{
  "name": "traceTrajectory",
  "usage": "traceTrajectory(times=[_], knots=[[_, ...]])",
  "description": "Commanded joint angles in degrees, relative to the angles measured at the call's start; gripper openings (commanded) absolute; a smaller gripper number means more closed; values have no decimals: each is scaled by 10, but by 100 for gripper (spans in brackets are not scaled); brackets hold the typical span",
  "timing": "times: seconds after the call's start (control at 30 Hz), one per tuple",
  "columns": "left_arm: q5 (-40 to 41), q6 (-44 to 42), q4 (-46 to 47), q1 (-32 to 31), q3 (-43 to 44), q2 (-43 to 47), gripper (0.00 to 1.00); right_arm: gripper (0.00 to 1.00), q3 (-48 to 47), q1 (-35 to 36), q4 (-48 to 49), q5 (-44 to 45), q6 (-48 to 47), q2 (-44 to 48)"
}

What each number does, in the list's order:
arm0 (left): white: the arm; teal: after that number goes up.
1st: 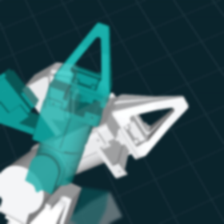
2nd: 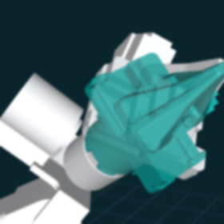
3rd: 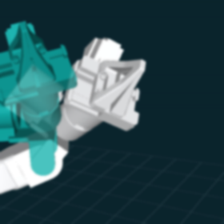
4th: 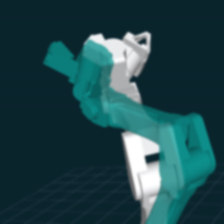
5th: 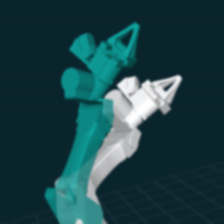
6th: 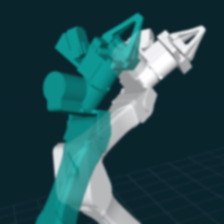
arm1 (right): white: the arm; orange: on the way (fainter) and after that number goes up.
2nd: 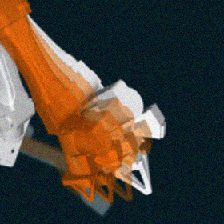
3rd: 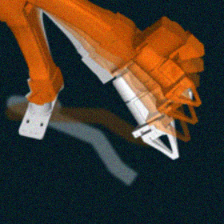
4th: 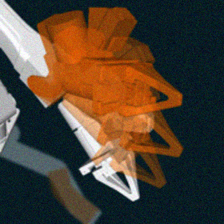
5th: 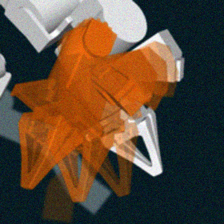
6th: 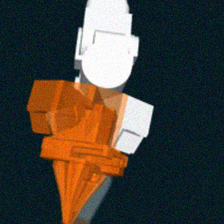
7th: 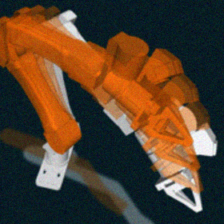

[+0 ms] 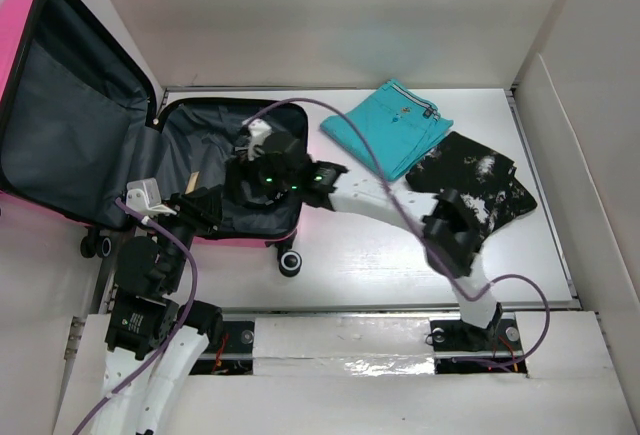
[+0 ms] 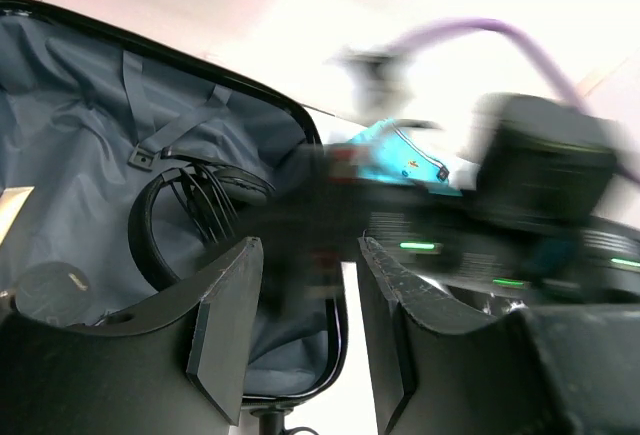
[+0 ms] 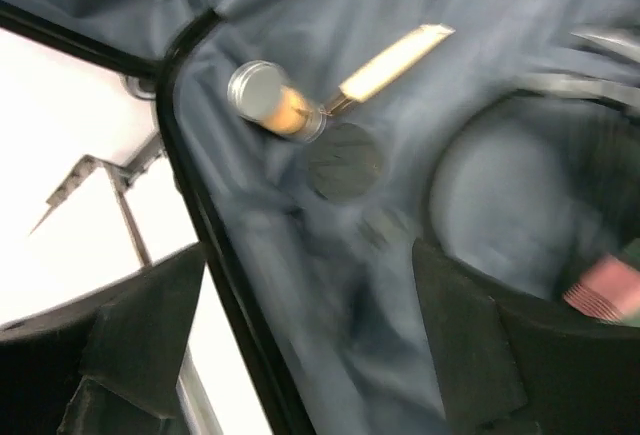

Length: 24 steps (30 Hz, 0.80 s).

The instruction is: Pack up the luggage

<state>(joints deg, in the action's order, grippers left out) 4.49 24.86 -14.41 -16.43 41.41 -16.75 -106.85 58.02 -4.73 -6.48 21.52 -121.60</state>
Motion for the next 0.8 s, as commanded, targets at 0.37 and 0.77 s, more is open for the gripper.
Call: traceTrajectory(times=[0.37, 0.77], knots=[[-120, -5, 83, -3, -3, -71, 4, 0, 616, -301, 178, 161, 34, 505], [-153, 49, 194, -112, 110, -331, 0, 8, 609, -359, 24, 250, -24, 807]])
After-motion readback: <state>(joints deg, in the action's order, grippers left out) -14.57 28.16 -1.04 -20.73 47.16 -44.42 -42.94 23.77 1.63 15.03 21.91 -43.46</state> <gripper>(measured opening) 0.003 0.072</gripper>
